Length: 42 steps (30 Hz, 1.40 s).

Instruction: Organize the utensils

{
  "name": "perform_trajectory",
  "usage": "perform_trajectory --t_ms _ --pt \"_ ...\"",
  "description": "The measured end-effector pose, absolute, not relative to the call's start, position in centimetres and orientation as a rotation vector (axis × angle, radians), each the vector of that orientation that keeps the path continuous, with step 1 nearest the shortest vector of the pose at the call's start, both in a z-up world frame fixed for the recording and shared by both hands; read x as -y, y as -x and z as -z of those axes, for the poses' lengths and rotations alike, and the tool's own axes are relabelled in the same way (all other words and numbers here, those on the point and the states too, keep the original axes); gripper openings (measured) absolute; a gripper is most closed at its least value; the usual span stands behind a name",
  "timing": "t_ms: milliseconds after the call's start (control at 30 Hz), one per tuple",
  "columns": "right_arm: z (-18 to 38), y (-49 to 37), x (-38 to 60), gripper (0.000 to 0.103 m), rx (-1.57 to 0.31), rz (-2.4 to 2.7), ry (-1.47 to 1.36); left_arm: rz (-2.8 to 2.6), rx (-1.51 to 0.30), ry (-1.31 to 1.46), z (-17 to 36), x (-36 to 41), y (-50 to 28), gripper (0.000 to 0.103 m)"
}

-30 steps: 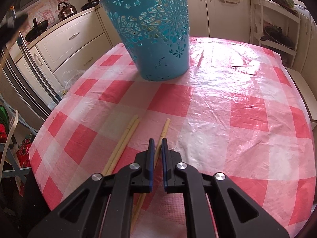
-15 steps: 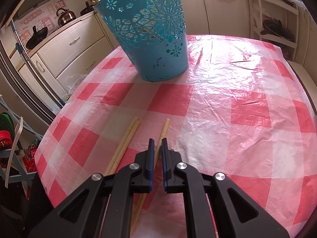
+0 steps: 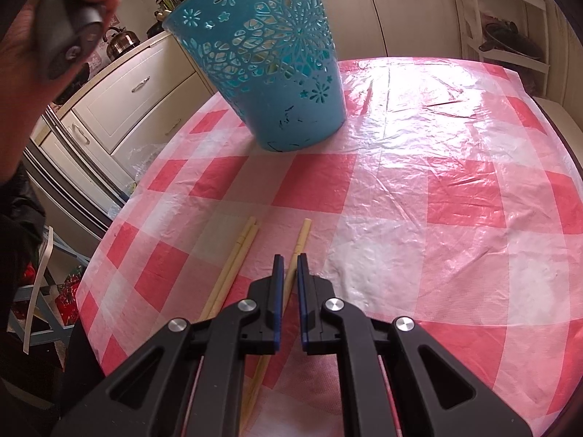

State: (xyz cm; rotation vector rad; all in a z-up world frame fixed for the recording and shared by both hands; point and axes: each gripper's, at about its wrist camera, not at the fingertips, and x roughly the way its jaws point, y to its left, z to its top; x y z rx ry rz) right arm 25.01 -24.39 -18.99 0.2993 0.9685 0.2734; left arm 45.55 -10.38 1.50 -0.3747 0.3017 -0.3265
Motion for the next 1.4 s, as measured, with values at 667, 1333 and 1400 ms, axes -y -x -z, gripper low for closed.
perform_trajectory --t_ms 667,1333,1400 --pt "19.0 -25.0 24.7 0.008 -0.970 -0.283 -0.322 0.313 -0.451 0.161 3.9 11.2 -42.0 0.020" --pt "18.5 -24.8 21.1 0.024 -0.951 -0.174 -0.078 0.037 -0.671 0.172 15.1 0.0 -32.8 0.091" --pt "18.6 -24.9 21.0 0.018 -0.952 -0.158 -0.059 0.034 -0.708 0.173 16.2 0.0 -32.9 0.095"
